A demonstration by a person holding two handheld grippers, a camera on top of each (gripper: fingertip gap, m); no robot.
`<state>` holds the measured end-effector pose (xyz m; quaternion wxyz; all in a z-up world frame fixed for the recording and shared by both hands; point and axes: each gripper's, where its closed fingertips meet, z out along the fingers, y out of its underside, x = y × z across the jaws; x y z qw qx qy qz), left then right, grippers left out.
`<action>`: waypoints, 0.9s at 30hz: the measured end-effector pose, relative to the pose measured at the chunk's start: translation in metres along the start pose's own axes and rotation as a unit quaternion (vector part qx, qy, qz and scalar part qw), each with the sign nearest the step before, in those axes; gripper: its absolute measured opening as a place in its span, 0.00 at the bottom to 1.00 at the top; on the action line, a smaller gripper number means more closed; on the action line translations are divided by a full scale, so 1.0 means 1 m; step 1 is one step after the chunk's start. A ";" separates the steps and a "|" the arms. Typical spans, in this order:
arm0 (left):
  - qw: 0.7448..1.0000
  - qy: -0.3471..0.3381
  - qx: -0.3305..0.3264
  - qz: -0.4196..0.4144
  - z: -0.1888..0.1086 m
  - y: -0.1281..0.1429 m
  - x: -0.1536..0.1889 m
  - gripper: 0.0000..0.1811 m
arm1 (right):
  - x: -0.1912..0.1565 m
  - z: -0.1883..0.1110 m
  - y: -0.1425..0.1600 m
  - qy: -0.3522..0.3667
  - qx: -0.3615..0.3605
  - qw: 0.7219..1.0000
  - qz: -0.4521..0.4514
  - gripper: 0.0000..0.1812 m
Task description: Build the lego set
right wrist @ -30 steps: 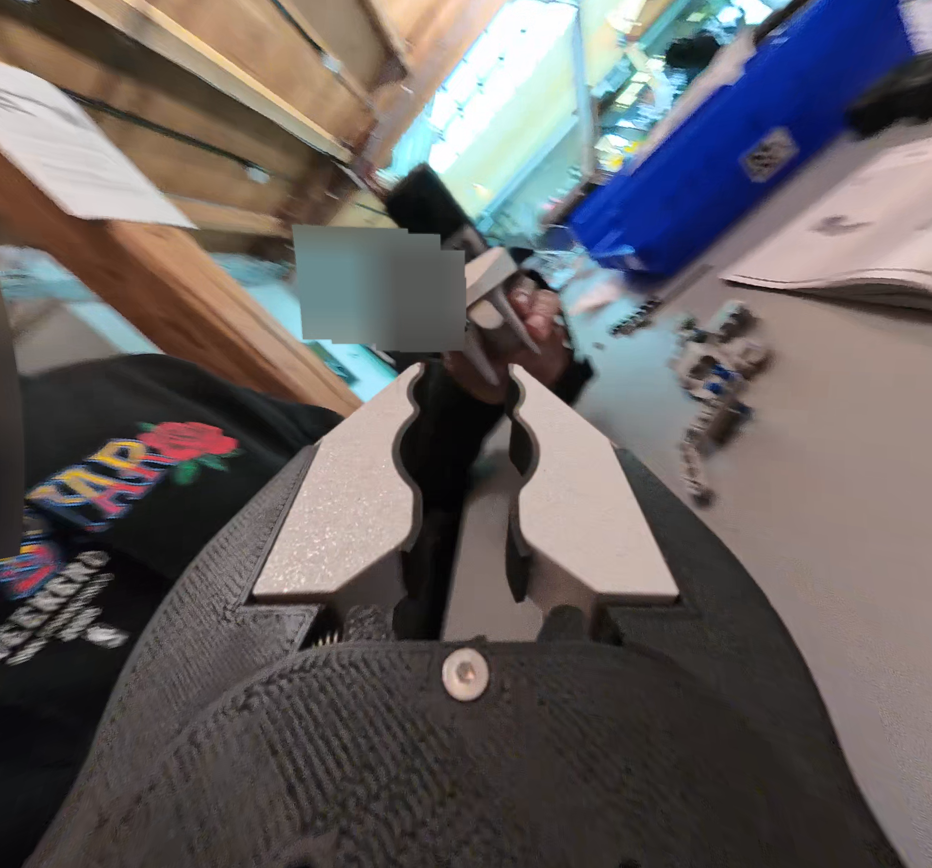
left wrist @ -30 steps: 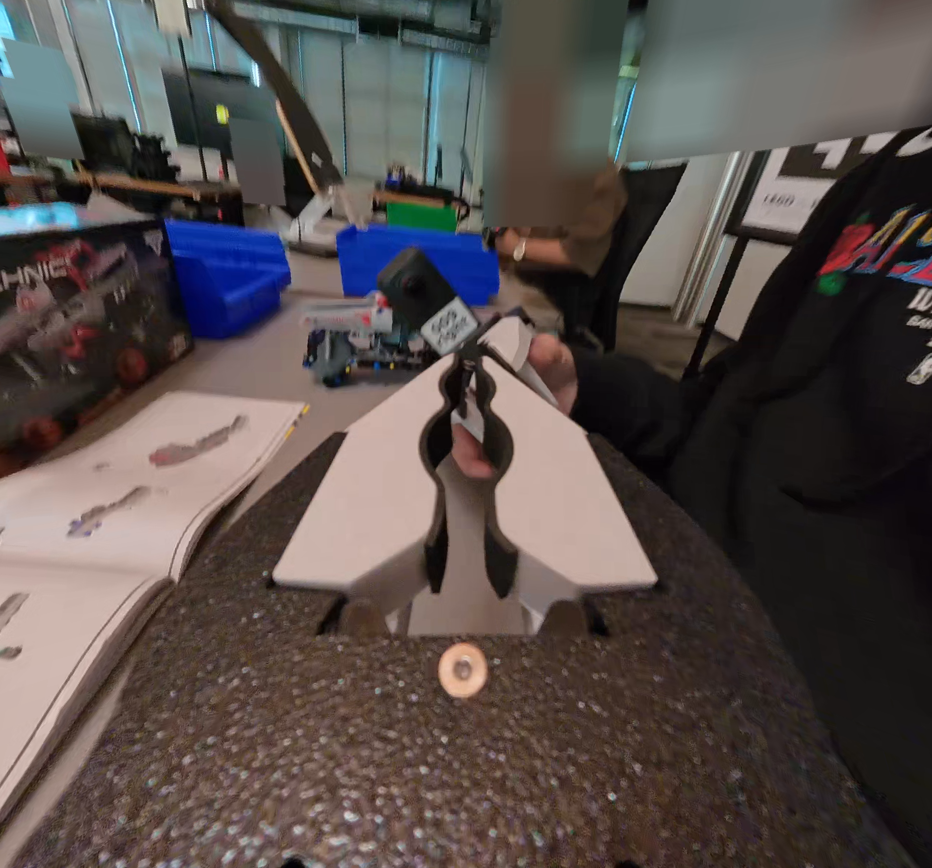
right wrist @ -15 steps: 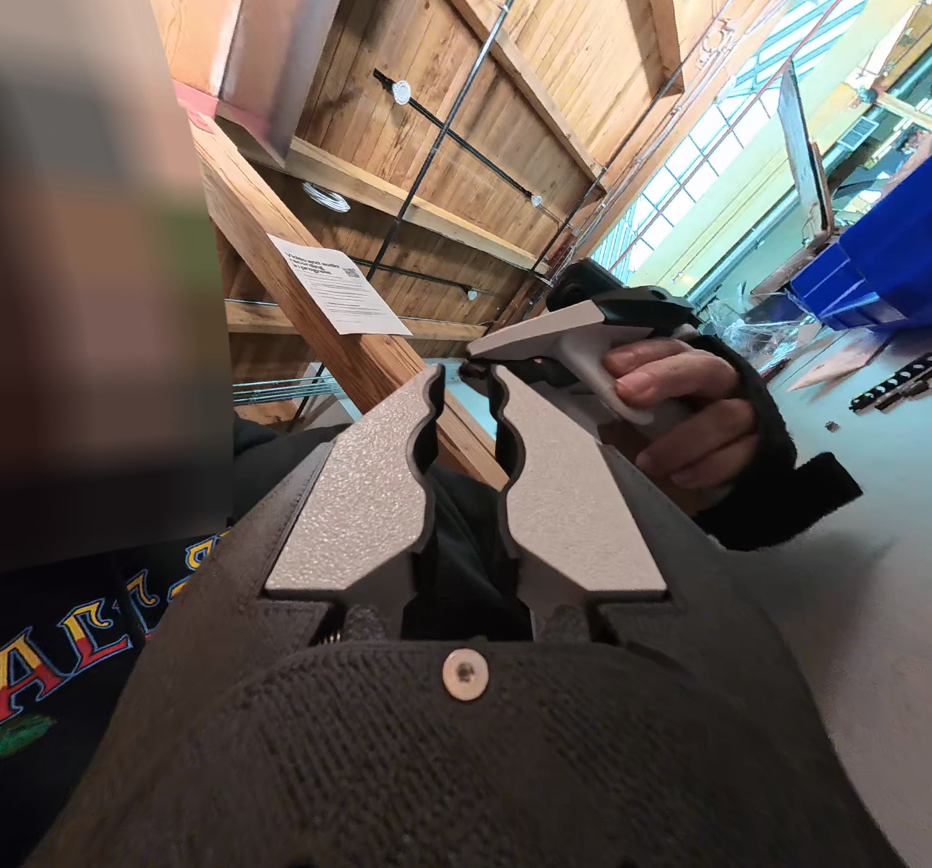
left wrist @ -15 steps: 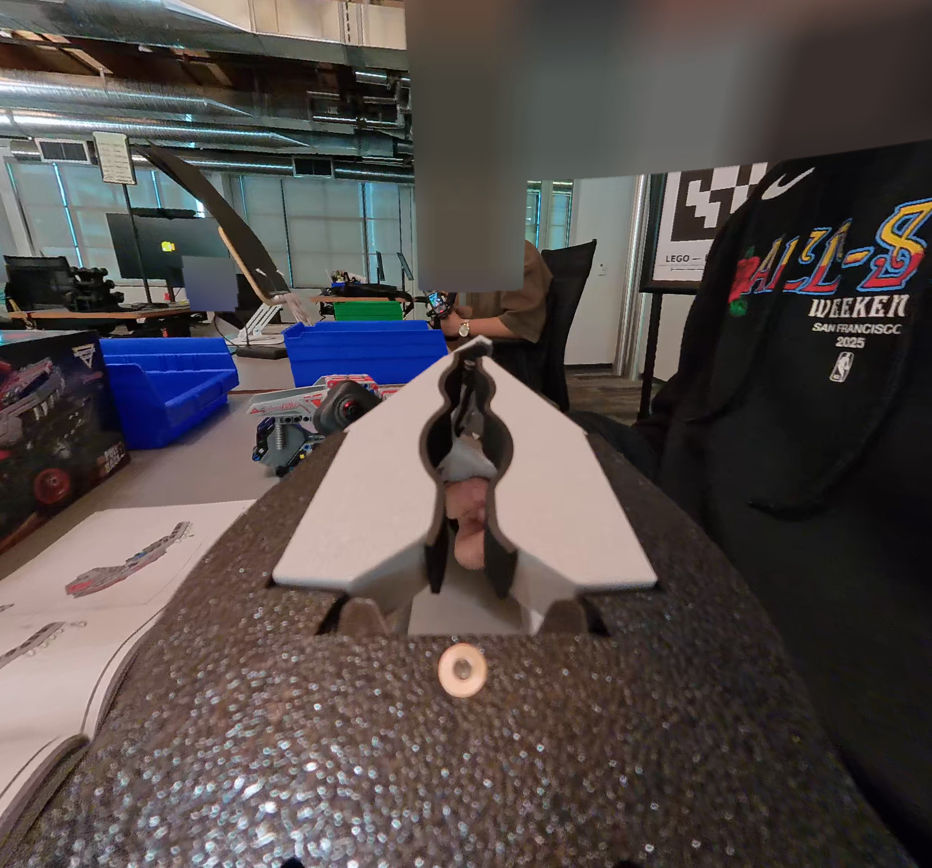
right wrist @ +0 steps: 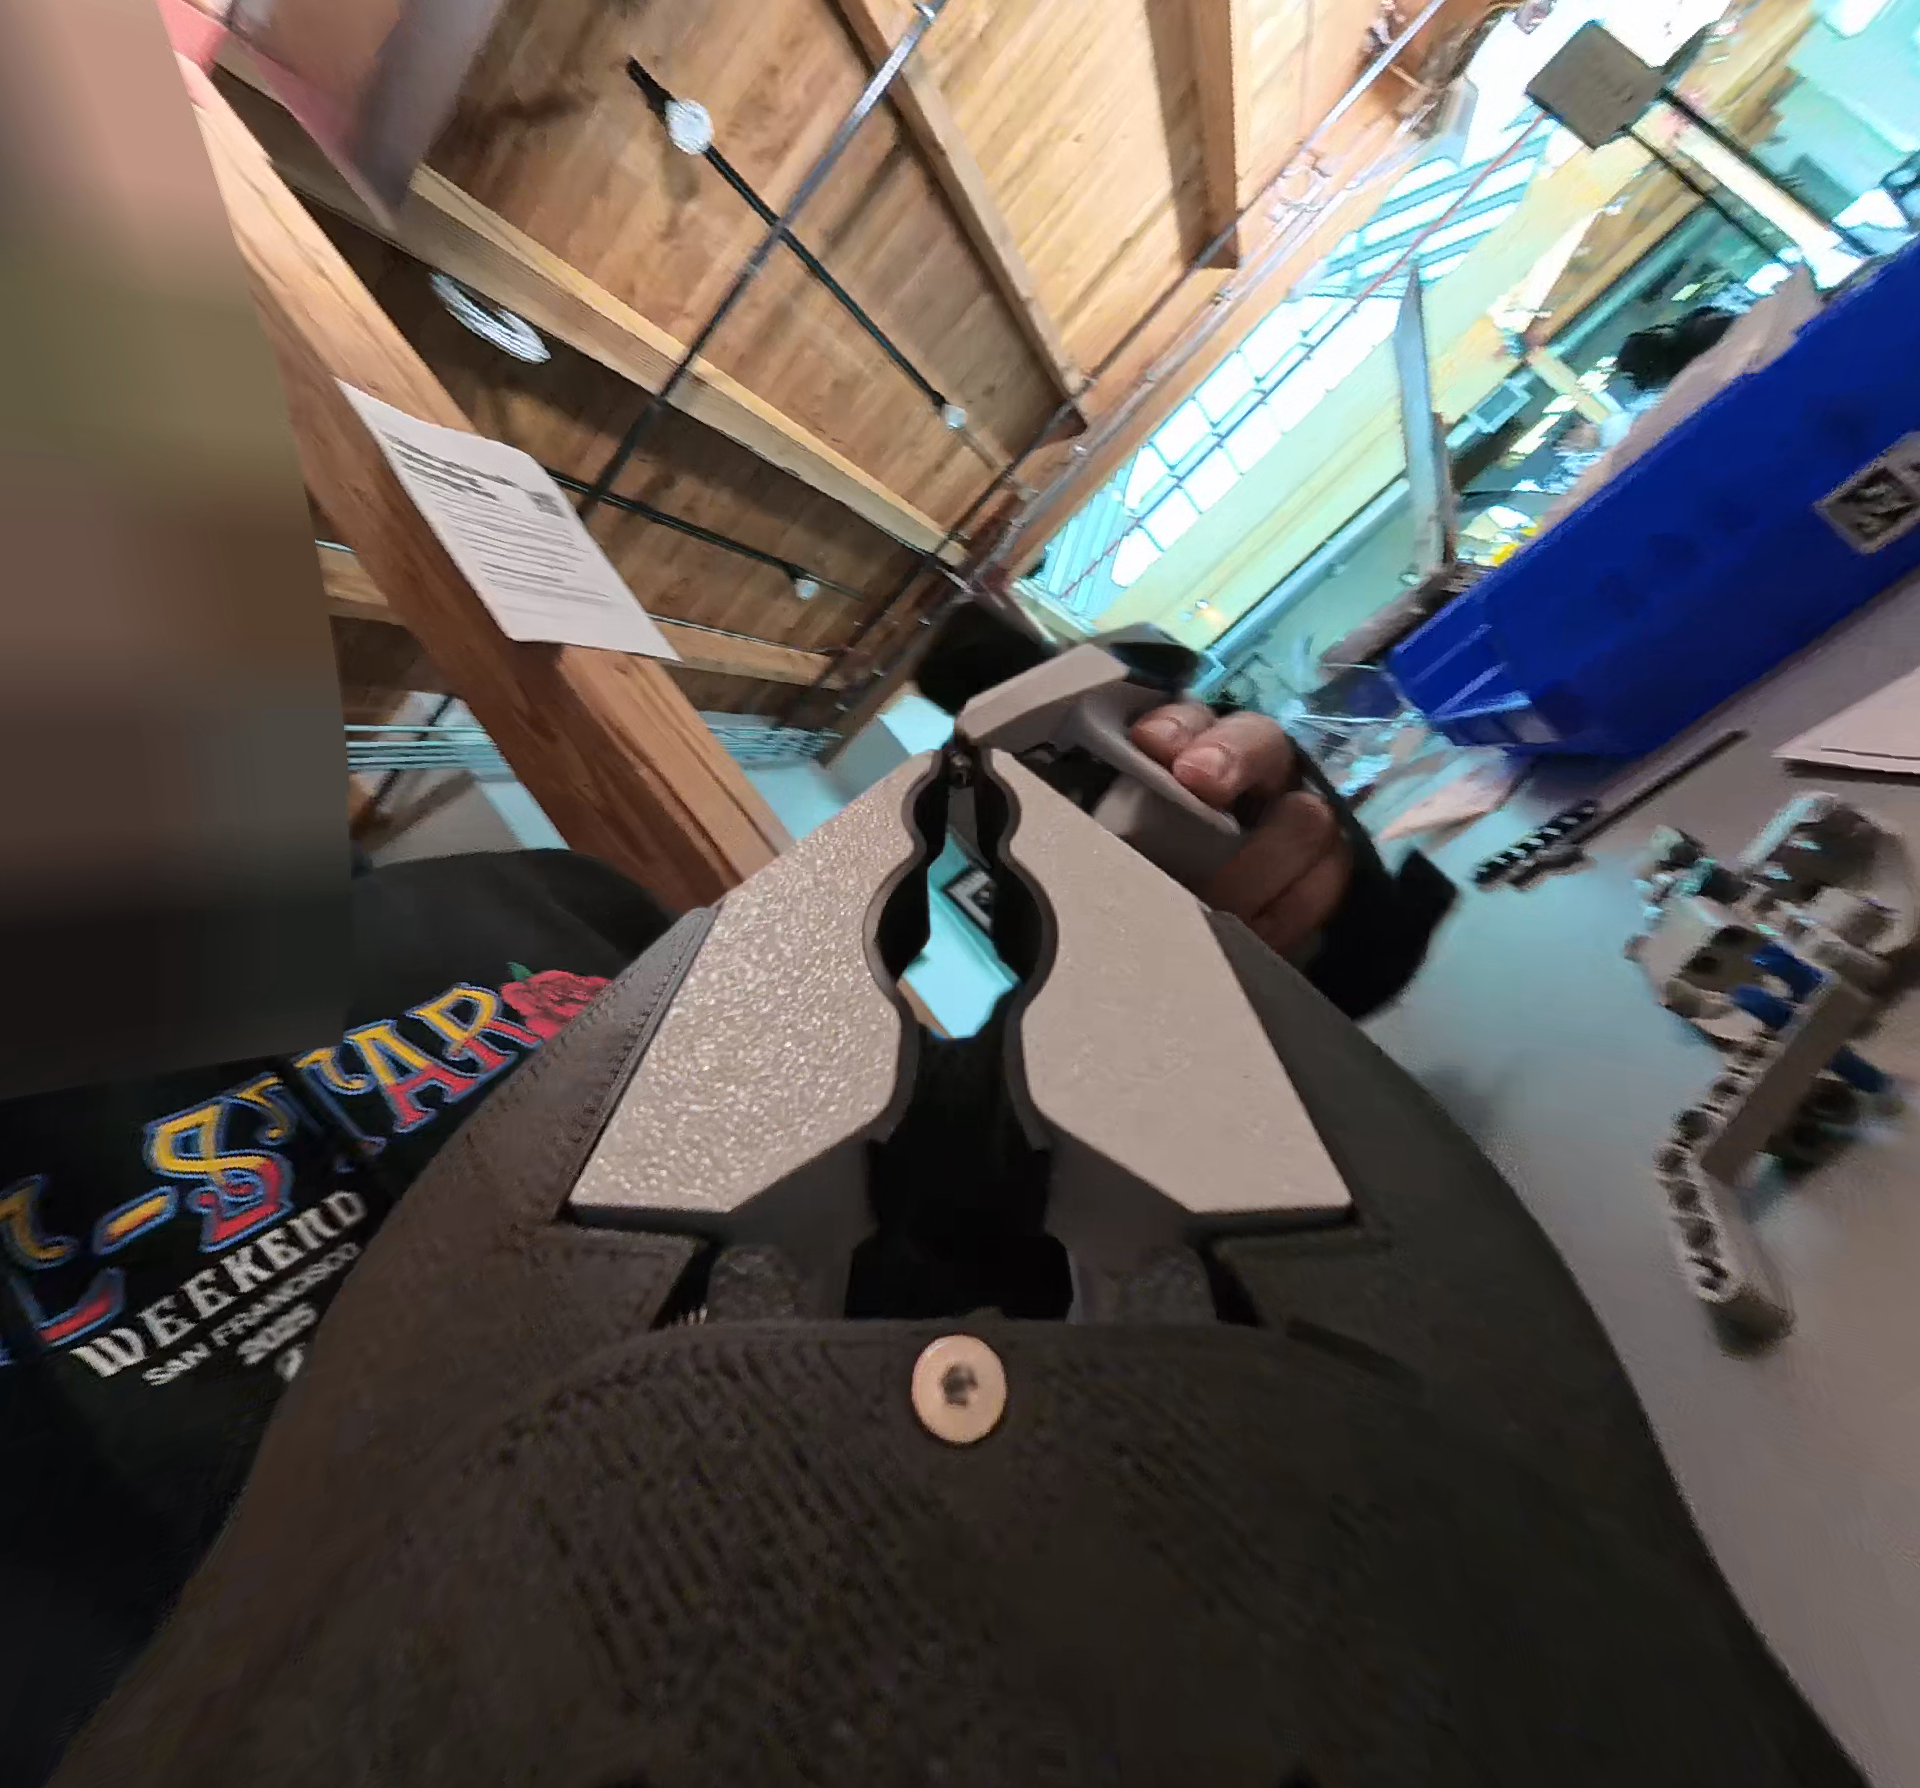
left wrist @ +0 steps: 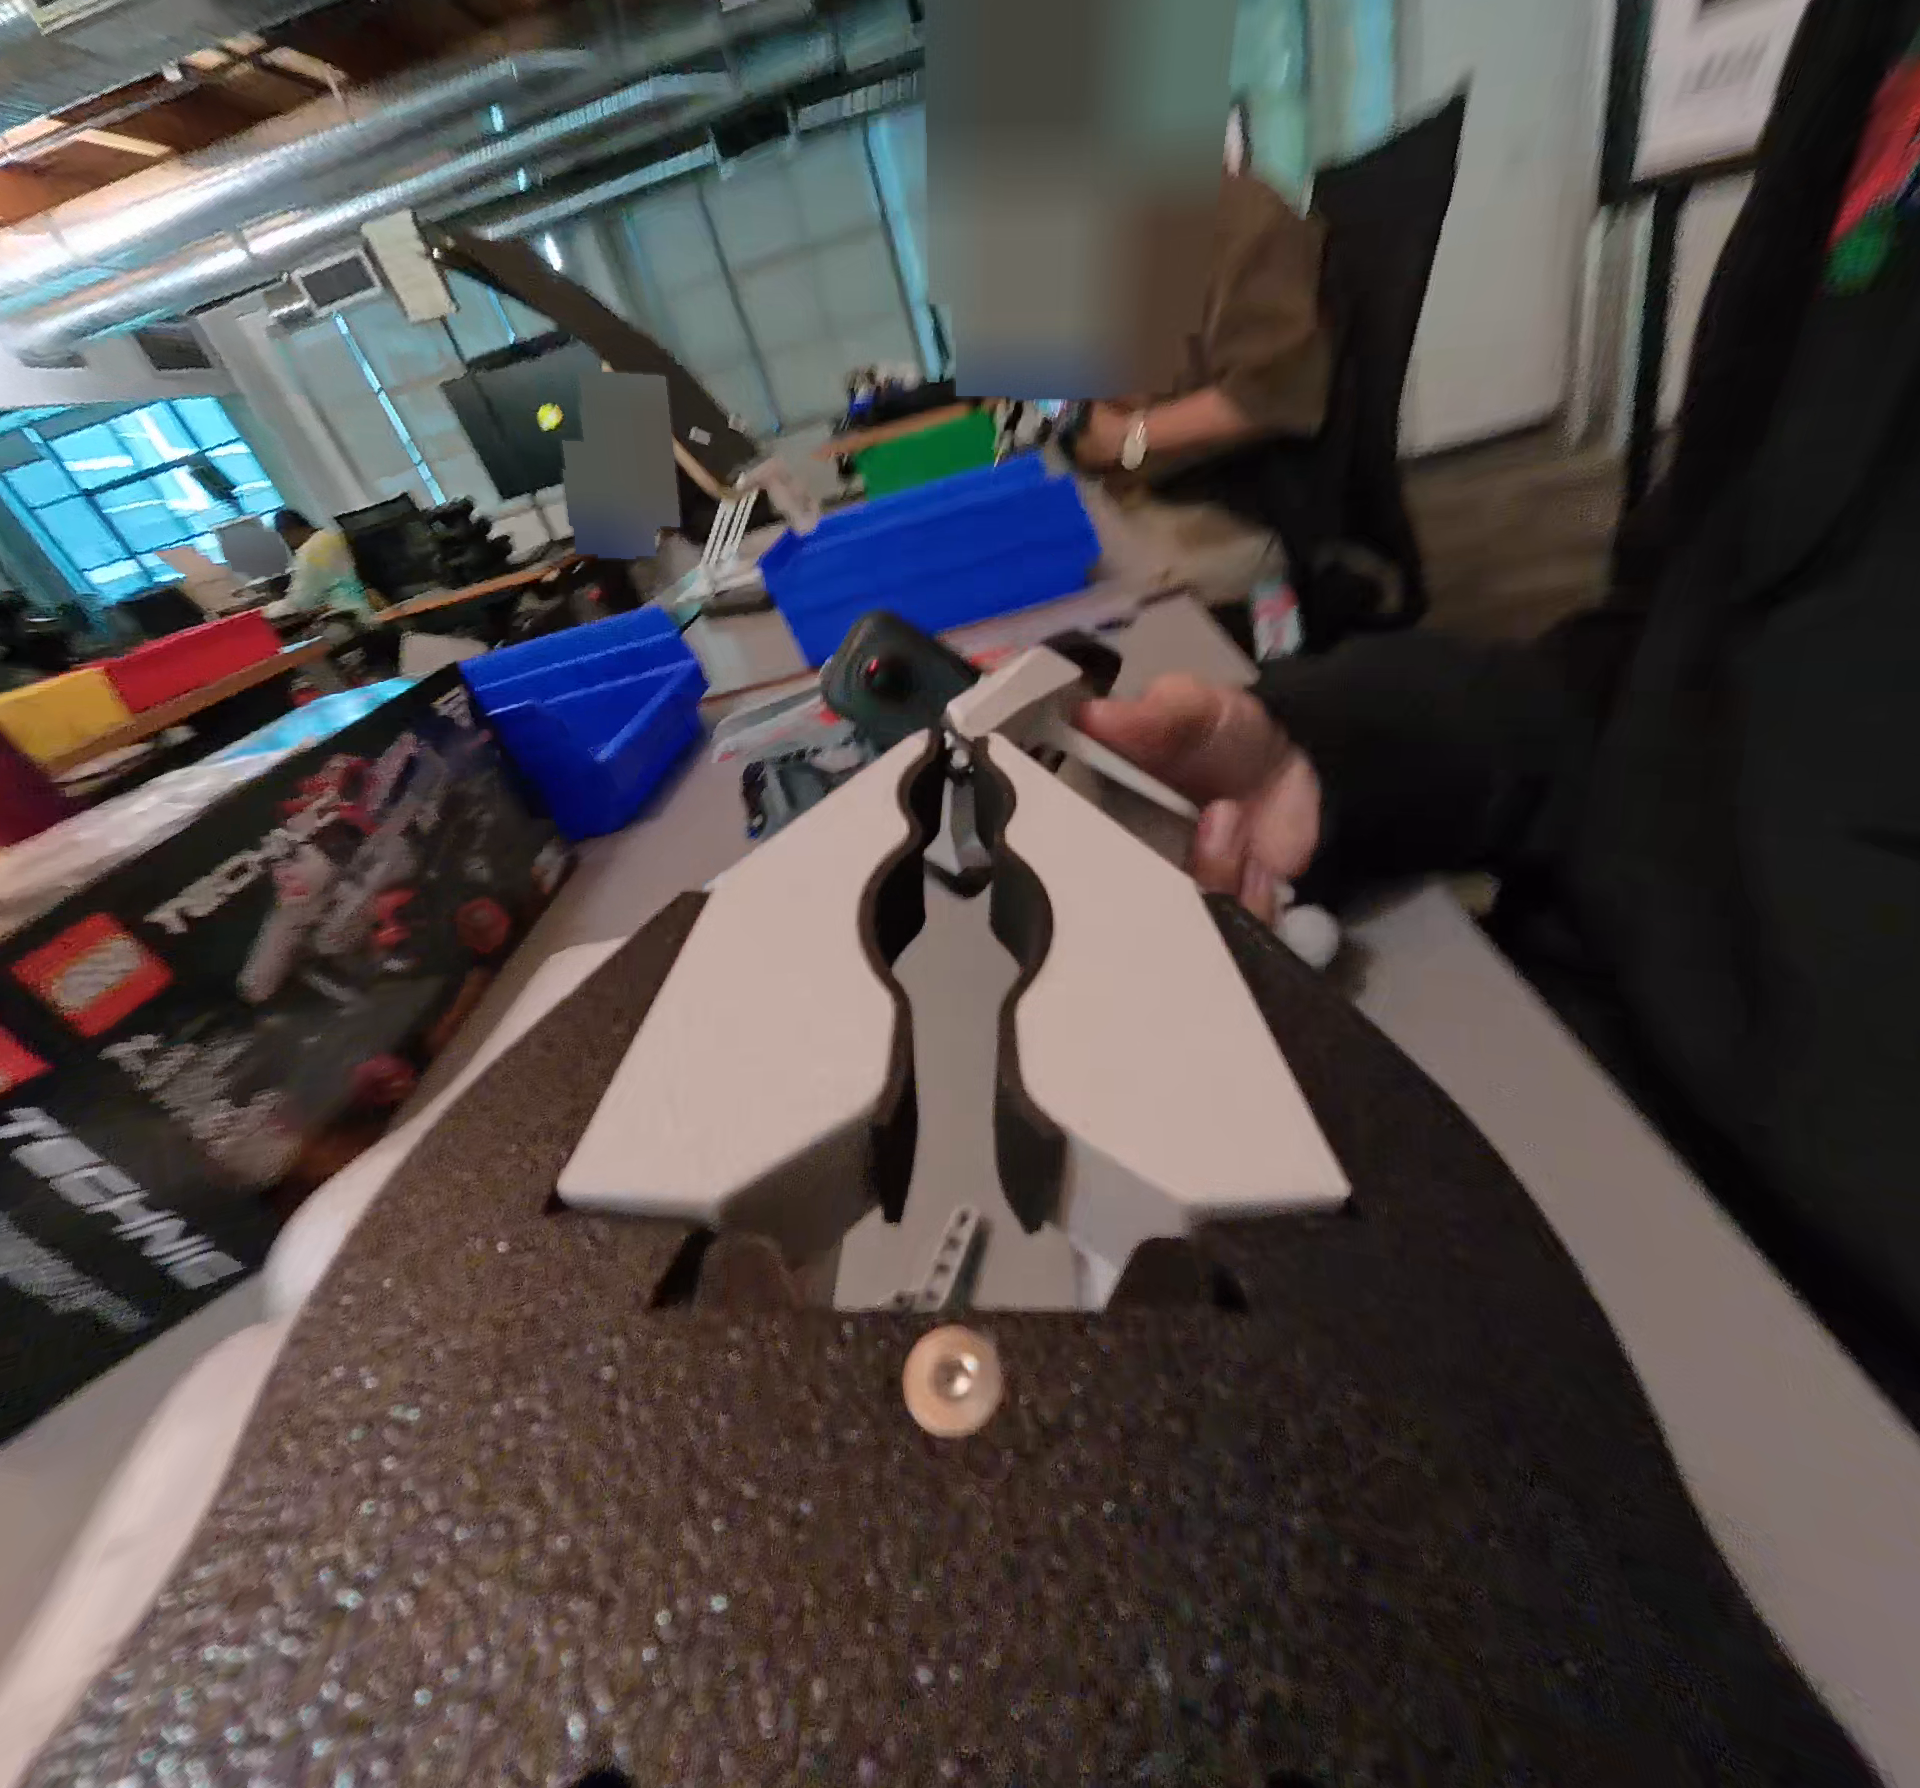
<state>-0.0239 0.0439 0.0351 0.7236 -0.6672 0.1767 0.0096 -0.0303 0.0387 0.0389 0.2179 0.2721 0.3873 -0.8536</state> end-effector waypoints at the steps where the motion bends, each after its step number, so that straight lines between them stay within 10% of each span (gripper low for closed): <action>1: 0.999 -0.003 -0.026 0.028 0.000 0.002 0.000 0.01 | 0.003 -0.001 0.001 0.013 -0.007 1.000 -0.009 0.01; 9: 0.974 0.006 -0.168 0.154 -0.006 0.011 0.004 0.01 | 0.010 -0.002 0.010 0.031 -0.041 0.999 -0.002 0.01; 27: 0.975 0.012 -0.170 0.143 -0.009 0.014 0.004 0.02 | 0.004 0.000 0.013 0.002 -0.049 0.999 0.024 0.01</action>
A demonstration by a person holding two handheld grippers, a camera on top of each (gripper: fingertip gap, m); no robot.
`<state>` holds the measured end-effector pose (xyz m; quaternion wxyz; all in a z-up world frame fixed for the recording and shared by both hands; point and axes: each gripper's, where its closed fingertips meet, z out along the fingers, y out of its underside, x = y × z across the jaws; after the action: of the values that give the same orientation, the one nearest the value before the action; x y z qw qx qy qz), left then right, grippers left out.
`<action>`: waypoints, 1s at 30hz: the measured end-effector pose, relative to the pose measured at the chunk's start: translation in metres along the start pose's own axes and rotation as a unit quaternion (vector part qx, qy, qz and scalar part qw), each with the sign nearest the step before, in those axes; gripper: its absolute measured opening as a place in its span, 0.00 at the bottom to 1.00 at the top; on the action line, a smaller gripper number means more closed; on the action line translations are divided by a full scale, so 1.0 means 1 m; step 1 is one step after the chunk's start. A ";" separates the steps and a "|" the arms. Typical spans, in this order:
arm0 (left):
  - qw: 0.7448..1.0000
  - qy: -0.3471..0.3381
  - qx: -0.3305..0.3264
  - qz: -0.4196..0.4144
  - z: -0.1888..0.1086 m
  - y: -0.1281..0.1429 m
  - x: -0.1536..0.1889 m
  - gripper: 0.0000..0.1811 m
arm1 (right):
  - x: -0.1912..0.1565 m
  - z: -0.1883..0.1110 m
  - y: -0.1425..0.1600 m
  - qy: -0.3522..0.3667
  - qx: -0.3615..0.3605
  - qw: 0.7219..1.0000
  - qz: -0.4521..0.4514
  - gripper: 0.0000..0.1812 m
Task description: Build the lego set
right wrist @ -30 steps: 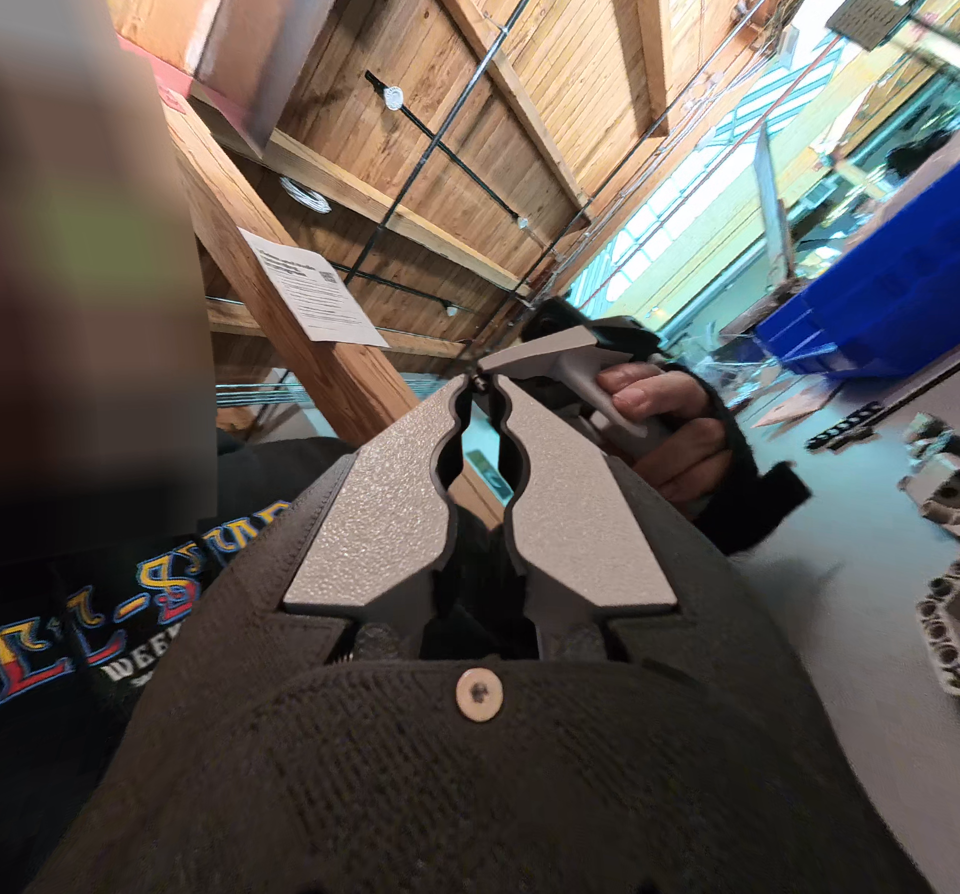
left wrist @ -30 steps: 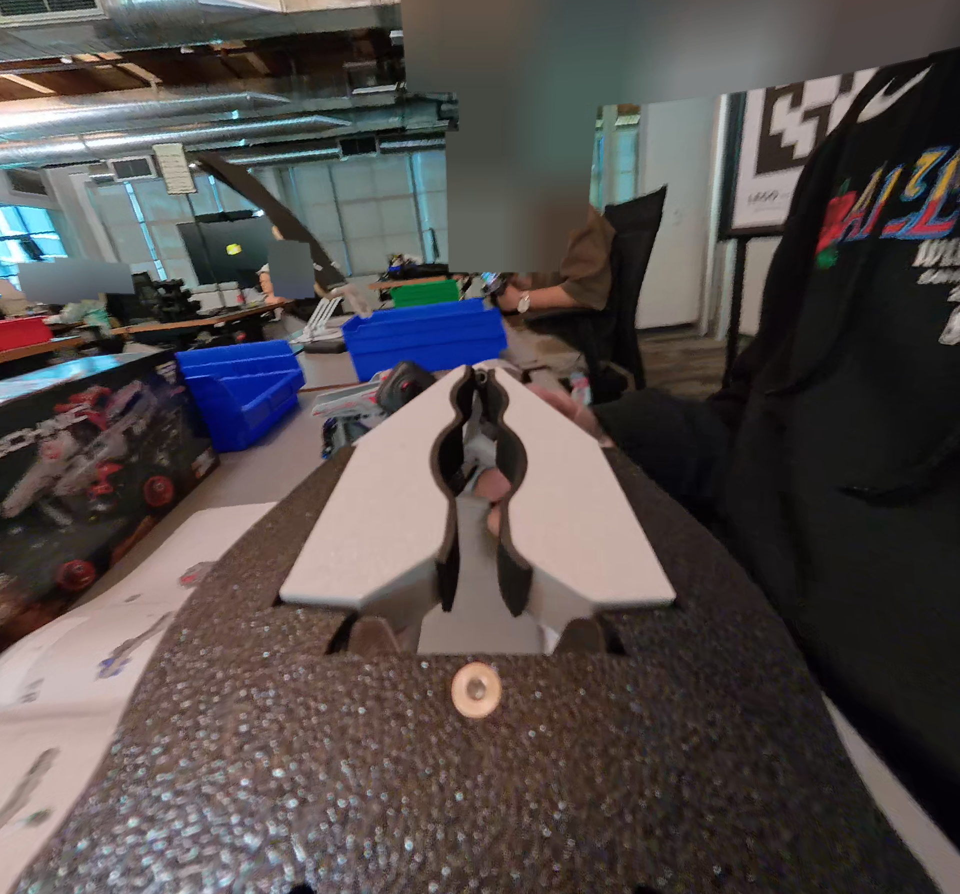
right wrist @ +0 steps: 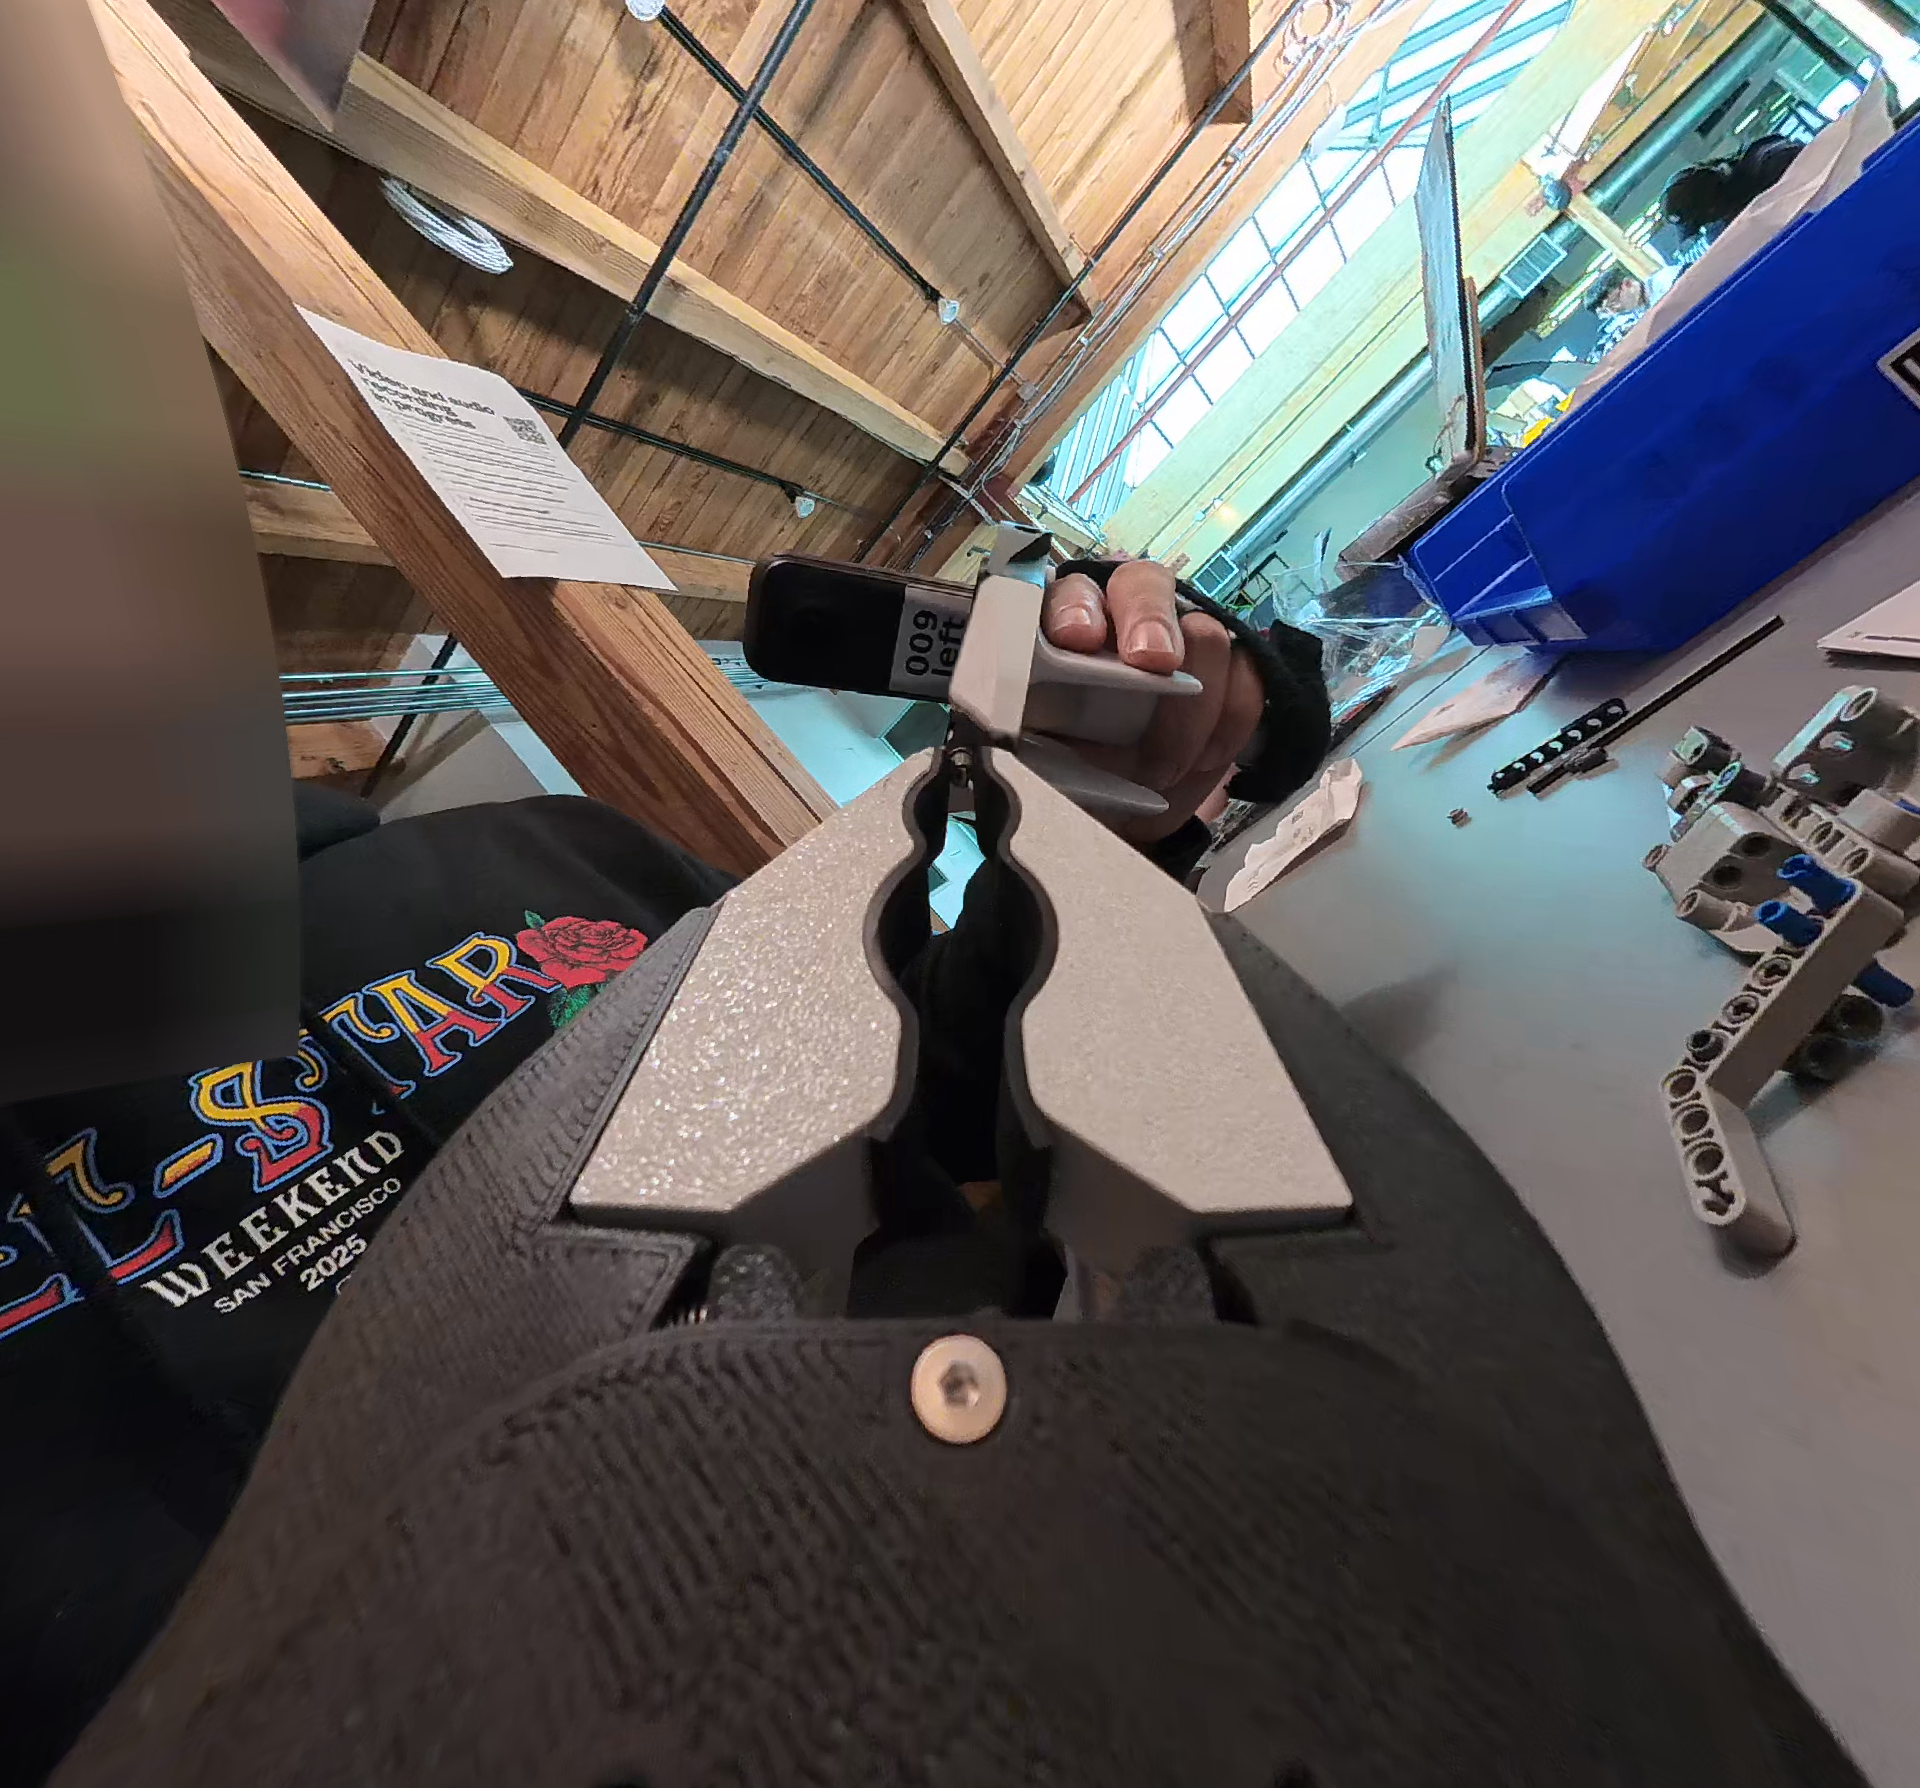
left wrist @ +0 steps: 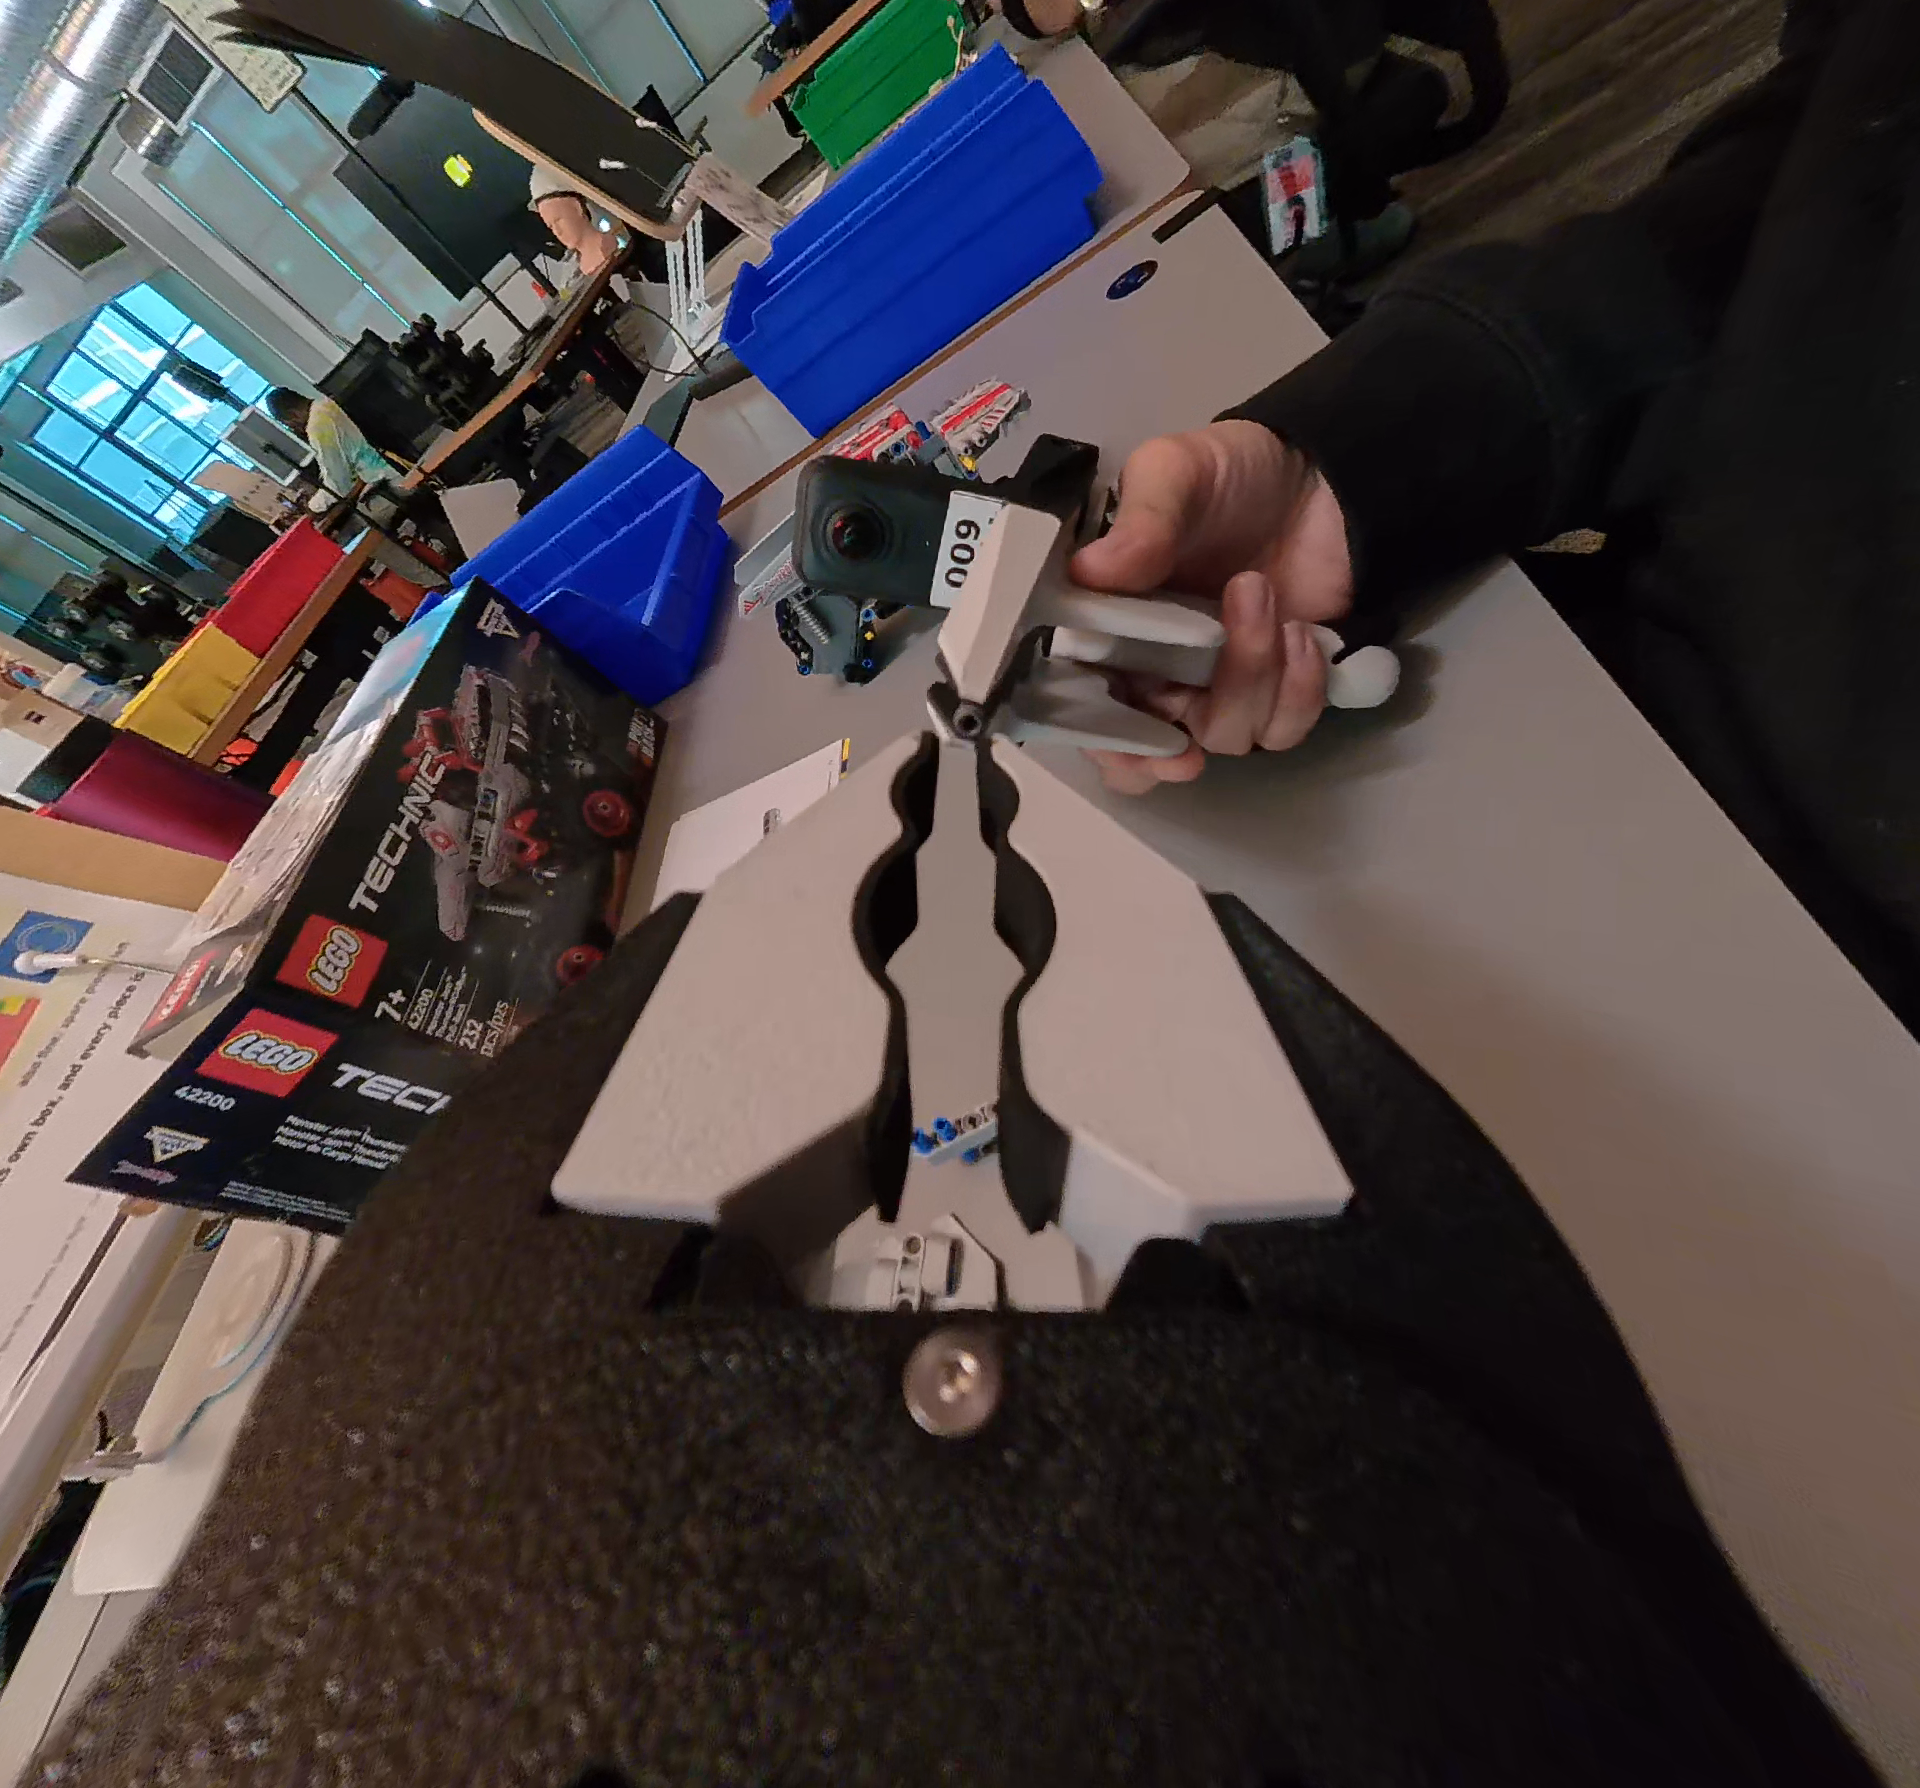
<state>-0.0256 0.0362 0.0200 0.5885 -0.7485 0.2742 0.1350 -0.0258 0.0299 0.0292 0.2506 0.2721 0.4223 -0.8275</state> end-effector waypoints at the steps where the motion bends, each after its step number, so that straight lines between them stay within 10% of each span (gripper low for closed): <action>1: 1.000 0.003 0.000 -0.002 0.000 0.000 0.001 0.02 | 0.001 0.000 0.000 0.002 0.001 1.000 0.001 0.02; 30: 0.999 0.005 0.006 -0.037 -0.001 -0.003 0.000 0.01 | 0.003 0.002 0.000 0.013 -0.002 1.000 -0.006 0.01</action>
<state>-0.0237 0.0361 0.0226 0.5964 -0.7552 0.2499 0.1075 -0.0289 0.0281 0.0279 0.2403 0.2796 0.4290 -0.8246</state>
